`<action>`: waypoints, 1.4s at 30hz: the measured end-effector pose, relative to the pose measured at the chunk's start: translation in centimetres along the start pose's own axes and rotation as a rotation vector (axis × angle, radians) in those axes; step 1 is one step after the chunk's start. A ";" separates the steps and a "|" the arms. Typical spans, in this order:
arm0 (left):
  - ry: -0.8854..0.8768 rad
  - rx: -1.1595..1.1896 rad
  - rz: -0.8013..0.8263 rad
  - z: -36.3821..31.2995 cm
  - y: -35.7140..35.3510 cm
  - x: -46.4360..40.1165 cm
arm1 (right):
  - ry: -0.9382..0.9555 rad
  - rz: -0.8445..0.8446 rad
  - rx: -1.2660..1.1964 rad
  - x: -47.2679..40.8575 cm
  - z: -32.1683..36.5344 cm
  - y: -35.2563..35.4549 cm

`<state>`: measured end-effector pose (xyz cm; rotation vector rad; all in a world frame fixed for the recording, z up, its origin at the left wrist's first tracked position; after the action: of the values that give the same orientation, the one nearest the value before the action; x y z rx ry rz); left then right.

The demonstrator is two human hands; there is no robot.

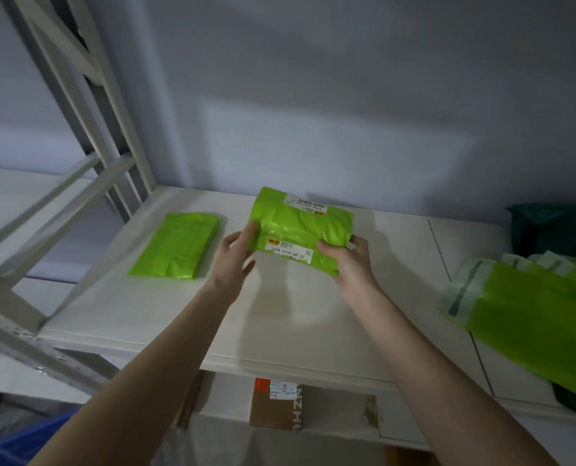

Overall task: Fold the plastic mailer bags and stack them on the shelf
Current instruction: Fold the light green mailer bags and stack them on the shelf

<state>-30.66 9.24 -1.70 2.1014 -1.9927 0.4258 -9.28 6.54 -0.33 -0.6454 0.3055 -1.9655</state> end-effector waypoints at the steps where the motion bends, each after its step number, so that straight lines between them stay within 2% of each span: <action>1: 0.053 0.030 0.085 0.4 -0.4 0.2 | -0.004 0.002 -0.042 0.1 -0.3 -0.7; 3: 0.101 0.033 0.251 0.7 -1.4 0.8 | -0.003 0.021 -0.120 0.6 -0.9 -2.3; 5: 0.062 0.011 0.338 0.4 -1.8 0.8 | -0.010 0.040 -0.188 1.4 -1.6 -4.1; 9: -0.012 0.101 0.239 -1.2 0.6 -0.3 | -0.063 0.106 -0.114 2.7 -3.9 -6.8; 13: -0.028 -0.032 0.175 -2.1 4.0 -1.5 | -0.032 -0.090 -0.056 2.7 -4.6 -6.2; 15: -0.042 -0.110 0.184 -2.1 5.3 -2.1 | 0.018 -0.163 0.098 2.4 -4.0 -5.9; 16: -0.048 -0.148 0.196 -2.0 5.9 -2.4 | 0.045 -0.156 0.214 2.2 -3.7 -6.1; 18: -0.066 -0.226 0.217 -1.8 6.4 -2.7 | 0.036 -0.035 0.403 2.1 -4.2 -7.7; 20: -0.116 -0.314 0.230 -2.1 6.4 -3.1 | -0.024 0.095 0.417 2.0 -5.9 -9.5; 23: -0.251 -0.547 0.164 -3.3 6.4 -3.6 | 0.028 0.092 0.381 1.3 -7.0 -10.5; 26: -0.440 -1.117 -0.102 -5.4 7.7 -4.4 | 0.109 0.034 0.339 0.6 -7.0 -10.3; 28: -0.488 -1.279 -0.187 -5.9 8.5 -4.5 | 0.123 0.002 0.331 0.2 -7.3 -9.7; 30: -0.514 -1.406 -0.133 -5.1 8.5 -5.2 | 0.105 -0.031 0.351 -0.4 -8.2 -9.2; 34: -0.443 -1.622 0.052 -1.4 9.1 -6.6 | 0.087 -0.072 0.419 -0.9 -10.0 -8.8; 38: -0.486 -1.671 0.059 -0.7 9.6 -6.7 | 0.247 -0.031 0.701 -0.4 -9.5 -10.8; 42: -0.478 -1.663 0.054 -0.8 9.9 -6.7 | 0.365 -0.058 1.239 0.4 -9.5 -13.2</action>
<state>-40.85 15.21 -3.70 0.9879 -1.4471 -1.3592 -24.62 11.75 -1.85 0.5084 -0.6989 -1.8805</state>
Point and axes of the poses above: each hand's wrist, its own x-axis away from the middle knuckle, its own y-axis out of the back of the hand, z = x × y, the point moved 10 cm from there along -x, towards the middle knuckle, and after that the axes turned 14 degrees about -x, right-handed, at the moved point
